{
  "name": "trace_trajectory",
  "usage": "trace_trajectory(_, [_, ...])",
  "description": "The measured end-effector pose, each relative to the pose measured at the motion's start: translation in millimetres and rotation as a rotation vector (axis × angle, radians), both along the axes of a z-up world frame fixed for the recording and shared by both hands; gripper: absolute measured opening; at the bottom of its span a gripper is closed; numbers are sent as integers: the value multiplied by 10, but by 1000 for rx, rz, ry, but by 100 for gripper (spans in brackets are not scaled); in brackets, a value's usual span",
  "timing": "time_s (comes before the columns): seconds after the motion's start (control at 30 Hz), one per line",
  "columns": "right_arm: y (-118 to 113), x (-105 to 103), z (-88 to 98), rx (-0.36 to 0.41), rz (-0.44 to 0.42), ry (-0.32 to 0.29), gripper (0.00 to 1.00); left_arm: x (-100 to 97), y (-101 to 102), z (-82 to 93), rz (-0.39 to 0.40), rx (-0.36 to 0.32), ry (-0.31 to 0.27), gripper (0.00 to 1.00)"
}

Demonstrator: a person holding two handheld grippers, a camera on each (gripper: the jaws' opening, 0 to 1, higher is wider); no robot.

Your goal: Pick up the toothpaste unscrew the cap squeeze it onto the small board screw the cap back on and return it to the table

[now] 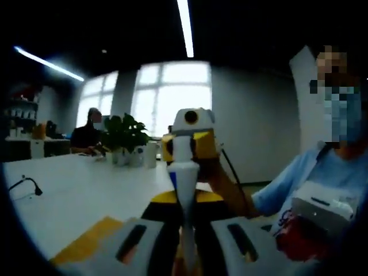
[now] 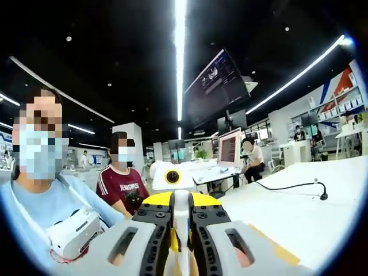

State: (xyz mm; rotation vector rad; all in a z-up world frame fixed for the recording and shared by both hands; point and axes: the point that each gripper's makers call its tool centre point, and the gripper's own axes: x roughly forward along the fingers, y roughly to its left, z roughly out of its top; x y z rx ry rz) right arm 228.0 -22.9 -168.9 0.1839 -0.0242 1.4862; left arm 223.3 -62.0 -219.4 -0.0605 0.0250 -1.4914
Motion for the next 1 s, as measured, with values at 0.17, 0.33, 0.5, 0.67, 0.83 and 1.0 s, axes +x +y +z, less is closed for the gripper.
trace_trajectory(0.17, [17, 86, -27, -28, -69, -12, 8, 149, 30, -24, 109, 18, -25, 5])
trace_trajectory(0.33, [25, 188, -1, -29, -137, -28, 7, 255, 47, 3, 187, 9, -29, 5])
trace_trajectory(0.5, [1, 323, 7, -35, -241, -56, 8, 389, 47, 6, 280, -6, -20, 5])
trace_trajectory(0.67, [13, 403, 16, -29, -332, -80, 8, 537, 75, 20, 427, -9, -46, 5])
trace_trajectory(0.83, [20, 498, 33, -39, -471, -140, 8, 647, 101, 33, 538, -7, -55, 5])
trace_trajectory(1.0, [31, 530, 62, -8, -542, -139, 8, 725, 116, 78, 633, -6, -72, 5])
